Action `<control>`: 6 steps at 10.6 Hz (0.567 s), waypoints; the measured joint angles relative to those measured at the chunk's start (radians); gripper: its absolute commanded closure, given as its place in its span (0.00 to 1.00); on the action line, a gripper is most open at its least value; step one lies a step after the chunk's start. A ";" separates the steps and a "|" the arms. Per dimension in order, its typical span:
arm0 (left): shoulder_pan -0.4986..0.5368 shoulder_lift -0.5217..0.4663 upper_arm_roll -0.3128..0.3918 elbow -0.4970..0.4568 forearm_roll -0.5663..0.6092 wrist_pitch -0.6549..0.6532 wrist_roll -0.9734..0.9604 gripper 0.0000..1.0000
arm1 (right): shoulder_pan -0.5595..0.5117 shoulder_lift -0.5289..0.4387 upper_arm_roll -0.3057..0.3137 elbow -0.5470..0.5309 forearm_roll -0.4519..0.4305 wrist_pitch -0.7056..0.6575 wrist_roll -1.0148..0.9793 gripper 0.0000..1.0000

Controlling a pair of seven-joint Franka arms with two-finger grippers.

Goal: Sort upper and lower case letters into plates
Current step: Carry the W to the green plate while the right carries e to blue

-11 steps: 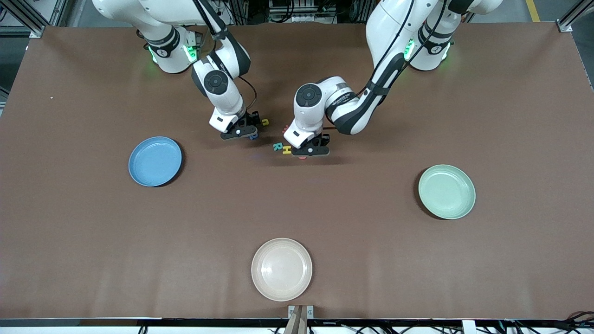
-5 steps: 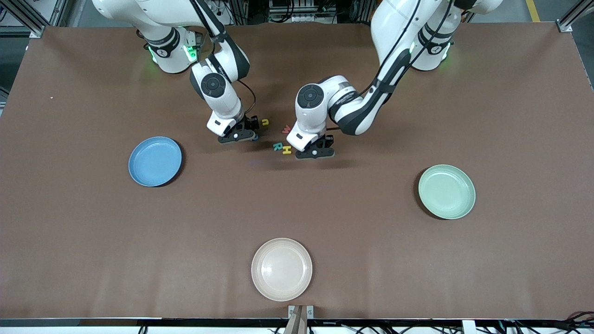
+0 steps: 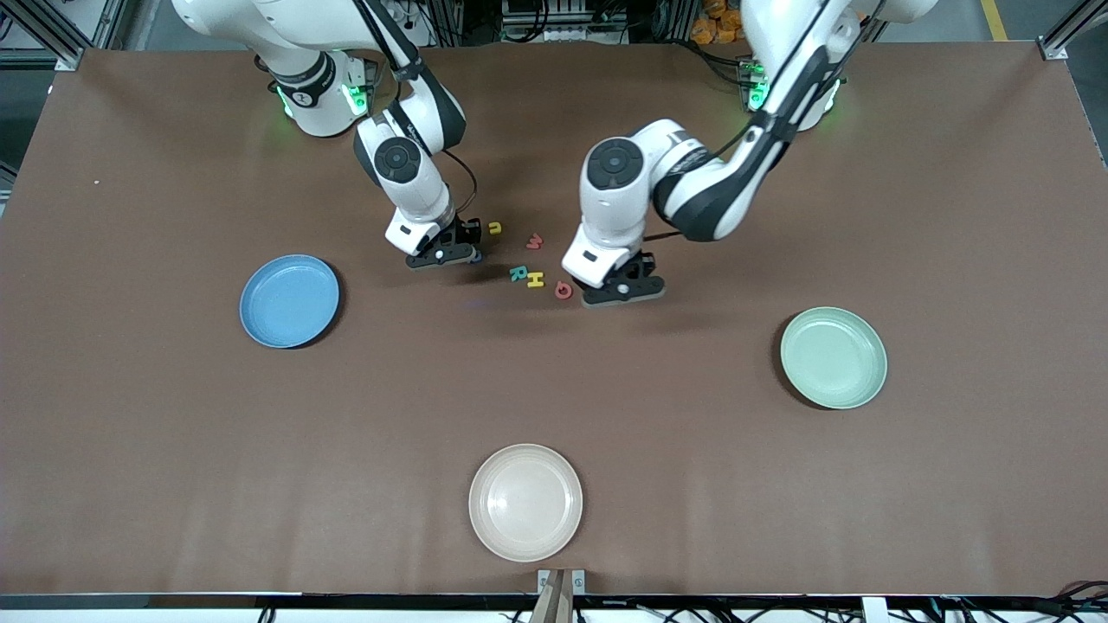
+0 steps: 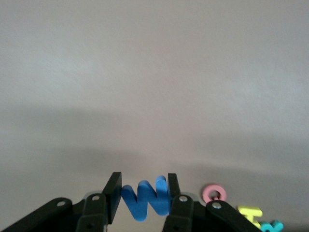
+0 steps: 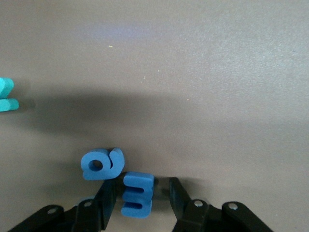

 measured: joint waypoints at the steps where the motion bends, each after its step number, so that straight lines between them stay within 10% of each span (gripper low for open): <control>1: 0.035 -0.022 -0.001 0.000 0.000 -0.020 0.046 1.00 | 0.000 0.000 0.002 0.004 0.000 0.000 0.001 0.72; 6: 0.259 -0.114 0.002 -0.001 -0.039 -0.112 0.350 1.00 | 0.000 -0.006 0.002 0.006 0.000 -0.008 0.002 0.81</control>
